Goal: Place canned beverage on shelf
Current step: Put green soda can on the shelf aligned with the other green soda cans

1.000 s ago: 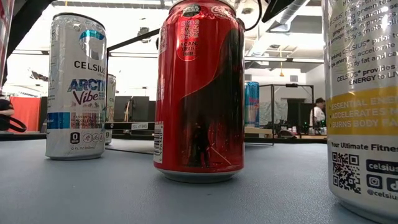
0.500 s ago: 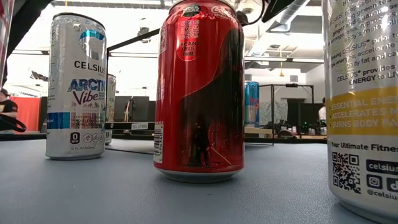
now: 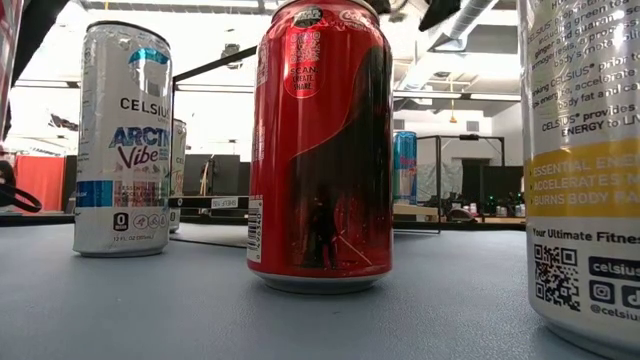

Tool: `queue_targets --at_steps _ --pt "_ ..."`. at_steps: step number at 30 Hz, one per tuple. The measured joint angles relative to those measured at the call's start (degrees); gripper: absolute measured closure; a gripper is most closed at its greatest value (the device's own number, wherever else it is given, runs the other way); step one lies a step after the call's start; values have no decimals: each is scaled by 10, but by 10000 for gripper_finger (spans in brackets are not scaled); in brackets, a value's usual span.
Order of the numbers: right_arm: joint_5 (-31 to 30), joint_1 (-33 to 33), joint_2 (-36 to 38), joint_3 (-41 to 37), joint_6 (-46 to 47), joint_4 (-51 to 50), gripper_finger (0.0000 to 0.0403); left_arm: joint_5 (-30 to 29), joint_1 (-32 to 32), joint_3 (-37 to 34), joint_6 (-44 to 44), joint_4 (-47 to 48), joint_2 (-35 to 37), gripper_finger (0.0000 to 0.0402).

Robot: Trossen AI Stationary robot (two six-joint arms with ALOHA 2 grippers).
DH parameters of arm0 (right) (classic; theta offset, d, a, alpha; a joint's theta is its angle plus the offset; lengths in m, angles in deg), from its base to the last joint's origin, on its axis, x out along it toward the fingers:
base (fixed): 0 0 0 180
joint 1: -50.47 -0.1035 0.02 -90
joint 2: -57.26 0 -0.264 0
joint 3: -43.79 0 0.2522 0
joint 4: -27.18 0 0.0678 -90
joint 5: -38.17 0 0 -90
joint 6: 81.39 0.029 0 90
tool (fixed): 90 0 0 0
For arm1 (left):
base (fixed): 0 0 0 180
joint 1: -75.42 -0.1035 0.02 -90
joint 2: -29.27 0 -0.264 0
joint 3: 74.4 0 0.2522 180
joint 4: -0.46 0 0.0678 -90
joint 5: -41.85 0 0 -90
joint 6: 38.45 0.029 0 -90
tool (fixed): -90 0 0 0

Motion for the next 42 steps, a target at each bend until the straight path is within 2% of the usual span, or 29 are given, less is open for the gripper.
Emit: queue_targets --at_steps 7,10,13,16,19,23,28,32,35,38,40,42 --pt "3 -6 0 0 82 39 144 39 0 12 47 5 70 72" --pt "3 -10 0 0 89 41 144 87 7 12 71 4 109 72" --pt "3 -11 0 0 92 41 144 156 30 13 117 3 148 72" --pt "2 -18 -5 0 112 48 144 159 74 13 118 1 175 72" --pt "1 -33 -21 0 115 59 144 133 129 13 97 -3 182 72" --pt "1 -55 -50 0 121 96 144 61 208 13 59 -7 176 72" --pt "-2 -88 -94 0 142 153 144 -41 256 12 15 40 173 72" --pt "-48 -111 -125 0 182 211 144 -102 280 13 42 140 228 72" --pt "-89 -123 -146 0 198 254 144 -132 321 13 25 207 262 72" --pt "-101 -134 -164 0 222 287 144 -213 375 11 0 272 275 72" --pt "-103 -140 -174 0 240 293 144 -268 406 -15 1 261 301 72" --pt "-103 -142 -187 0 260 290 144 -293 427 -68 -9 269 344 72"
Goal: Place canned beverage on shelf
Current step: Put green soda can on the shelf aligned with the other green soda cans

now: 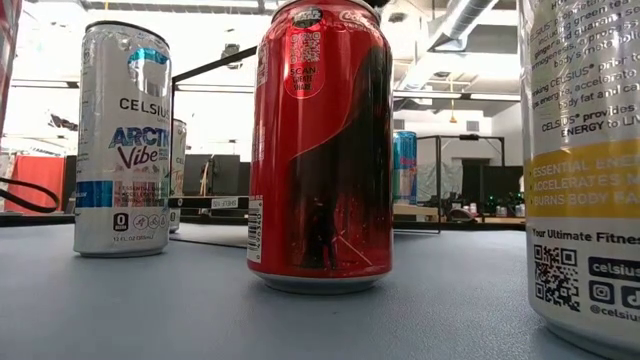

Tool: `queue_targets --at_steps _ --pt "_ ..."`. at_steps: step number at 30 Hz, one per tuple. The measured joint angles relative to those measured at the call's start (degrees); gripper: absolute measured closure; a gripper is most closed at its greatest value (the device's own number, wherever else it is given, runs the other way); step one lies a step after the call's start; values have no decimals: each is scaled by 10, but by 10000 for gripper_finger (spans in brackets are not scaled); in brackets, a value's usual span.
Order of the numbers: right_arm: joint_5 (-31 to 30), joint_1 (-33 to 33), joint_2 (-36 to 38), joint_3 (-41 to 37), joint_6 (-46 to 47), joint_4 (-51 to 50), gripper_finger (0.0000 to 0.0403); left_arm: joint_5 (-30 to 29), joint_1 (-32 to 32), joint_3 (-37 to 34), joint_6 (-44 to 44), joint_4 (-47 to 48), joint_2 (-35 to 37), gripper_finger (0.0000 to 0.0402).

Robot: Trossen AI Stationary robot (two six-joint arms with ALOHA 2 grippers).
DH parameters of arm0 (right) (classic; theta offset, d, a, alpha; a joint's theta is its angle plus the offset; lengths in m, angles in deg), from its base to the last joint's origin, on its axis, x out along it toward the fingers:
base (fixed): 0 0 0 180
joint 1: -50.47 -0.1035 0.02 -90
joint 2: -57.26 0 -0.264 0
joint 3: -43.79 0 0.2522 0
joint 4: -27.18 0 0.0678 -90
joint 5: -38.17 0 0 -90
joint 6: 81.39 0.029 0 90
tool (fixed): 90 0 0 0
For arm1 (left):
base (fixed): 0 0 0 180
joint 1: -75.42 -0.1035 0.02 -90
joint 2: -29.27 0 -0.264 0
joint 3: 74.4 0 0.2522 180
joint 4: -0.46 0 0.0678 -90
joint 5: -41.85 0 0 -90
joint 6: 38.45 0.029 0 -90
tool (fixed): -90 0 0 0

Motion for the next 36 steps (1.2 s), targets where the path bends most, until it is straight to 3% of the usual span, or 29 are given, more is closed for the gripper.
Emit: queue_targets --at_steps 4,10,18,25,36 --pt "-4 -1 -18 0 37 -21 135 -33 30 -132 -33 -57 98 72" --pt "-10 3 -36 1 55 -46 98 -74 66 -349 -20 -289 239 72" --pt "-24 18 -59 0 75 -99 50 -57 72 -559 -3 -544 378 72" --pt "-31 18 -73 1 81 -102 45 -53 72 -636 18 -649 419 72" --pt "-31 18 -102 0 99 -114 45 -54 72 -641 32 -651 422 72"
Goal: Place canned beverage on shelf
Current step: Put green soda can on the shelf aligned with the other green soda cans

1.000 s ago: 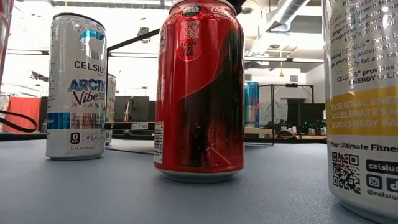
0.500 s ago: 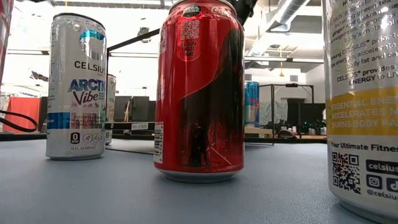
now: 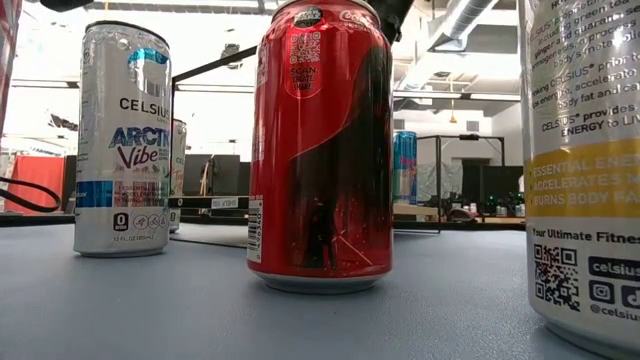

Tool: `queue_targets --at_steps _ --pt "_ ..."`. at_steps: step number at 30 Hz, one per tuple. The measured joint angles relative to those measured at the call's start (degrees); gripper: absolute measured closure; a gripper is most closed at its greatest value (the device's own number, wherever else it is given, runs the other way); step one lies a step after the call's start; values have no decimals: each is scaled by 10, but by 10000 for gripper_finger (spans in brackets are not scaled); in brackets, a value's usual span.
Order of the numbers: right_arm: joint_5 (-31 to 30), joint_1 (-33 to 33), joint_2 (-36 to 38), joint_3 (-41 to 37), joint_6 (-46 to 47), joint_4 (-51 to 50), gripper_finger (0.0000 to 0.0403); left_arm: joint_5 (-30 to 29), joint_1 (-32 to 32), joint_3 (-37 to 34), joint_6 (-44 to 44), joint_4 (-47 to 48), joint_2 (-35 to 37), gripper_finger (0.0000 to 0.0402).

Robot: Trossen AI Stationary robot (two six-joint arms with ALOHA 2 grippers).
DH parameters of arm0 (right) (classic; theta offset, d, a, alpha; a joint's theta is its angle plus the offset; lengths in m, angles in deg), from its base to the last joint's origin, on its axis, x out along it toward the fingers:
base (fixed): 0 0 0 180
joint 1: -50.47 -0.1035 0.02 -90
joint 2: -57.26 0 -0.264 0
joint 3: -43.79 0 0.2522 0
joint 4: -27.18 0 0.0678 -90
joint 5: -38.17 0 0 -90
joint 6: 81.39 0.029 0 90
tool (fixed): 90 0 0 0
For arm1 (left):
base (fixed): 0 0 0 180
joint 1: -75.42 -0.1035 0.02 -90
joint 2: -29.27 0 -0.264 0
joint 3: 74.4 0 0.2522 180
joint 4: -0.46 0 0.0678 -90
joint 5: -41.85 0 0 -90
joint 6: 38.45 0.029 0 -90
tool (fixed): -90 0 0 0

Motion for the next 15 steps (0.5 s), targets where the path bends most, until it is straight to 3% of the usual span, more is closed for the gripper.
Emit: queue_targets --at_steps 7,15 --pt "0 -1 -21 1 30 -6 57 0 0 0 0 4 0 72" --pt "1 2 -21 0 42 -18 135 0 0 0 13 5 0 72"
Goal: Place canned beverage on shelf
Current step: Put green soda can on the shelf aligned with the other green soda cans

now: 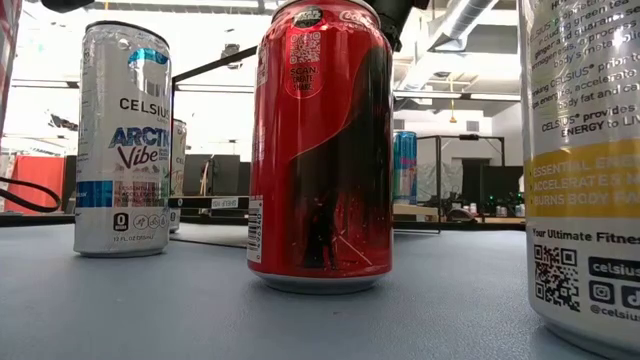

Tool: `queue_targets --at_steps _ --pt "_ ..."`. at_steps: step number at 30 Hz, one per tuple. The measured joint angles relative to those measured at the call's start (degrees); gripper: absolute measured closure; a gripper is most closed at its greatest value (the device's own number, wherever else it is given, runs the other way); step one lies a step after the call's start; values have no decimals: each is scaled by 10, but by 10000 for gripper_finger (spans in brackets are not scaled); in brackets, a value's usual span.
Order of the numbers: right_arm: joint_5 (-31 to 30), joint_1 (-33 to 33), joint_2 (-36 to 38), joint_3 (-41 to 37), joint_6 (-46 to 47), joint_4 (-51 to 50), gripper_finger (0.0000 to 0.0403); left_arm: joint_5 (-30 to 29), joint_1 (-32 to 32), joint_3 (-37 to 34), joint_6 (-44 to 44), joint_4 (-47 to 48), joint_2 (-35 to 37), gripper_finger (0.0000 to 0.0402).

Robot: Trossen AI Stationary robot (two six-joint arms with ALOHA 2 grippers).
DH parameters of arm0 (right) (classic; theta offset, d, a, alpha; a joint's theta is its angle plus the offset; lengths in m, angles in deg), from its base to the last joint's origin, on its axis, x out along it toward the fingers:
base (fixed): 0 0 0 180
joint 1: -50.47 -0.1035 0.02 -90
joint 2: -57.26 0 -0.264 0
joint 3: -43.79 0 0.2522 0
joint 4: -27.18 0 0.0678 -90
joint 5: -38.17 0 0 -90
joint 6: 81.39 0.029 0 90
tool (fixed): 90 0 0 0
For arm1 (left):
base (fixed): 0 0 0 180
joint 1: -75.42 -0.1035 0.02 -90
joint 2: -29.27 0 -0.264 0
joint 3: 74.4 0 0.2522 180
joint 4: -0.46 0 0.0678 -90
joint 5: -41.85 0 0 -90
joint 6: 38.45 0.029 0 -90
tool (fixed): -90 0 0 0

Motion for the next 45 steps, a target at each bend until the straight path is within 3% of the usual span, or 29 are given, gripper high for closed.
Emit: queue_targets --at_steps 2,8,17,20,23,28,32,38,45 --pt "0 -1 0 0 -5 0 152 0 0 0 2 0 0 72" --pt "1 -9 3 25 -84 -32 154 2 0 0 2 4 0 72" --pt "8 -17 8 124 -403 -184 154 16 0 0 19 5 0 72" --pt "39 -16 9 125 -439 -236 154 12 0 0 23 7 -1 72" --pt "89 -7 15 125 -454 -265 154 -31 0 0 15 8 -10 72" --pt "94 19 53 125 -519 -271 154 -121 -4 0 -34 8 -35 72" --pt "106 51 105 93 -566 -266 154 -135 -17 0 -84 3 -55 72" --pt "107 98 186 -29 -646 -210 154 -152 -44 0 -124 -17 -90 72" --pt "149 127 217 -139 -739 -117 154 -137 -88 0 -125 -52 -108 72"
